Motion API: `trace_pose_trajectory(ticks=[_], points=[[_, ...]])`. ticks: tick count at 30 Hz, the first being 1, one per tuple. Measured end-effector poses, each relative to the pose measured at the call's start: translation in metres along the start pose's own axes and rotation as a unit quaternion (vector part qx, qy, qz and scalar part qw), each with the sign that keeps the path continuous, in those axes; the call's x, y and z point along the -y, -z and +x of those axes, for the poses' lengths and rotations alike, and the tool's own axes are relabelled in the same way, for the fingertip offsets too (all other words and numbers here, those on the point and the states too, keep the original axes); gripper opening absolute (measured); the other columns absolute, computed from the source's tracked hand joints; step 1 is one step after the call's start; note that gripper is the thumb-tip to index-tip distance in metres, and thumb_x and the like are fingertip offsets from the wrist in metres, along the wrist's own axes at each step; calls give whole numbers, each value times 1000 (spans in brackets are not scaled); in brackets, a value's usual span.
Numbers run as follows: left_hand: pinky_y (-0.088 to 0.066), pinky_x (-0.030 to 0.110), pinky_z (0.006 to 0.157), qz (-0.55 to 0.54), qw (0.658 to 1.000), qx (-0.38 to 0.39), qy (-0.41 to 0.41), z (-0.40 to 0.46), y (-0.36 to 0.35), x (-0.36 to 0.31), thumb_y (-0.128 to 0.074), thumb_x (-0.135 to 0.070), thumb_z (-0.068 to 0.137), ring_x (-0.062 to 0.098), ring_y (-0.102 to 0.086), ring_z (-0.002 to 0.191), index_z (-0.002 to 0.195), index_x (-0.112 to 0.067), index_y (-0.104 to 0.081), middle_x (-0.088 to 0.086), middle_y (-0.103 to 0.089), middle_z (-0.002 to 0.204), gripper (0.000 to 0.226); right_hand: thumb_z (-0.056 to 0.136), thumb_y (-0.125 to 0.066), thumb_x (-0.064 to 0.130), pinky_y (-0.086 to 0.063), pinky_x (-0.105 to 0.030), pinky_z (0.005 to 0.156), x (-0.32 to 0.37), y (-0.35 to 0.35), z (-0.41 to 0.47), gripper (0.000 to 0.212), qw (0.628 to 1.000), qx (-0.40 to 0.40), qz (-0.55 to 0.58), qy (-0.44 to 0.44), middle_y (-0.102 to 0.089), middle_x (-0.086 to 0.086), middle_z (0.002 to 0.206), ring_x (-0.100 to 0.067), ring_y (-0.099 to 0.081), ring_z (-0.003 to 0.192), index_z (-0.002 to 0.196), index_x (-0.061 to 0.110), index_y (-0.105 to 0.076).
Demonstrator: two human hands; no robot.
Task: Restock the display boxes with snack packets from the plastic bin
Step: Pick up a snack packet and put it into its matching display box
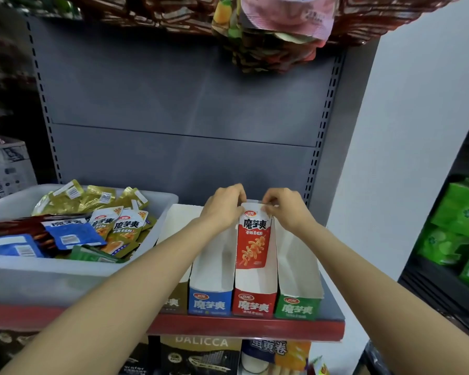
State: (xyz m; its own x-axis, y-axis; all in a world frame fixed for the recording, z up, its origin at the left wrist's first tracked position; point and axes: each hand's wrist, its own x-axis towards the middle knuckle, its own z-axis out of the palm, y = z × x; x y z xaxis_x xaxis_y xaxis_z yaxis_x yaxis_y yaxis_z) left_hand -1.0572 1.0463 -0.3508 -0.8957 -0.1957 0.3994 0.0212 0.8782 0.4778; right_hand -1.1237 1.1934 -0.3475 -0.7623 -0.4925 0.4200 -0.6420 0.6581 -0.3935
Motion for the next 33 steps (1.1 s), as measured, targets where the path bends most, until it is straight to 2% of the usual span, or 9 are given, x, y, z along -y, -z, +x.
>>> trace_pose_trajectory(ticks=[2, 5, 11, 16, 21, 24, 27, 30, 33], points=[[-53, 43, 81, -25, 1000, 0, 2, 3, 0, 3, -62, -12, 88, 23, -61, 90, 102, -16, -52, 2, -64, 97, 18, 86, -62, 10, -54, -43, 80, -2, -2, 4, 11, 1000, 3, 7, -3, -67, 0, 93, -20, -63, 88, 87, 21, -60], [-53, 40, 81, -50, 999, -2, -3, 6, 1, 3, -61, -11, 89, 21, -62, 89, 114, -19, -54, 1, -65, 93, 28, 86, -63, 9, -54, -40, 82, -2, -2, 8, 29, 1000, -6, 20, -3, -68, -1, 98, -19, -64, 89, 113, 18, -57], [-53, 40, 82, -17, 1000, 3, 12, 9, 0, 1, -60, -16, 89, 22, -62, 96, 105, -16, -64, 3, -67, 104, 16, 86, -61, 9, -56, -41, 81, 0, -4, 14, 14, 1000, 17, -2, -21, -69, -4, 100, -20, -64, 88, 98, 14, -68], [-52, 35, 80, 8, 999, -40, -6, -11, 22, -2, -58, -18, 90, 19, -60, 99, 113, -18, -60, -1, -65, 109, 23, 88, -58, 12, -48, -36, 87, 24, -1, 0, 22, 998, -26, -51, 38, -59, -7, 111, -22, -56, 102, 108, 13, -66], [-51, 40, 83, 45, 995, -92, -18, -52, 77, 7, -53, -19, 89, 19, -57, 100, 113, -21, -58, -2, -61, 108, 25, 89, -58, 13, -43, -19, 79, 86, -5, -24, 19, 993, -17, 85, 75, -67, 1, 105, -9, -60, 88, 105, 15, -68], [-50, 38, 83, 58, 992, -106, -22, -86, 114, 28, -53, -19, 88, 16, -58, 96, 110, -22, -59, -6, -63, 102, 23, 90, -57, 14, -43, -16, 82, 124, -14, -37, 21, 983, -3, 172, 70, -68, 3, 107, -7, -60, 92, 109, 16, -66], [-51, 33, 78, 43, 993, -111, -5, -118, 148, 59, -55, -18, 87, 11, -61, 85, 101, -24, -62, -12, -66, 88, 16, 93, -55, 18, -41, -16, 83, 160, -31, -48, 25, 977, 29, 189, 90, -66, 1, 114, -8, -59, 100, 117, 15, -62], [-47, 25, 74, 25, 997, -69, 28, -144, 172, 92, -58, -18, 91, 10, -62, 83, 95, -20, -64, -6, -68, 86, 8, 93, -56, 27, -42, -19, 84, 191, -47, -57, 31, 970, 94, 200, 104, -66, 0, 115, -9, -60, 102, 121, 14, -60], [-48, 18, 82, -9, 999, 7, 49, -164, 183, 114, -44, 7, 89, 15, -63, 98, 103, -12, -63, 2, -67, 96, 29, 88, -63, 34, -47, -30, 94, 212, -59, -64, 46, 951, 191, 220, 107, -67, -4, 115, -13, -63, 103, 128, 13, -55]])
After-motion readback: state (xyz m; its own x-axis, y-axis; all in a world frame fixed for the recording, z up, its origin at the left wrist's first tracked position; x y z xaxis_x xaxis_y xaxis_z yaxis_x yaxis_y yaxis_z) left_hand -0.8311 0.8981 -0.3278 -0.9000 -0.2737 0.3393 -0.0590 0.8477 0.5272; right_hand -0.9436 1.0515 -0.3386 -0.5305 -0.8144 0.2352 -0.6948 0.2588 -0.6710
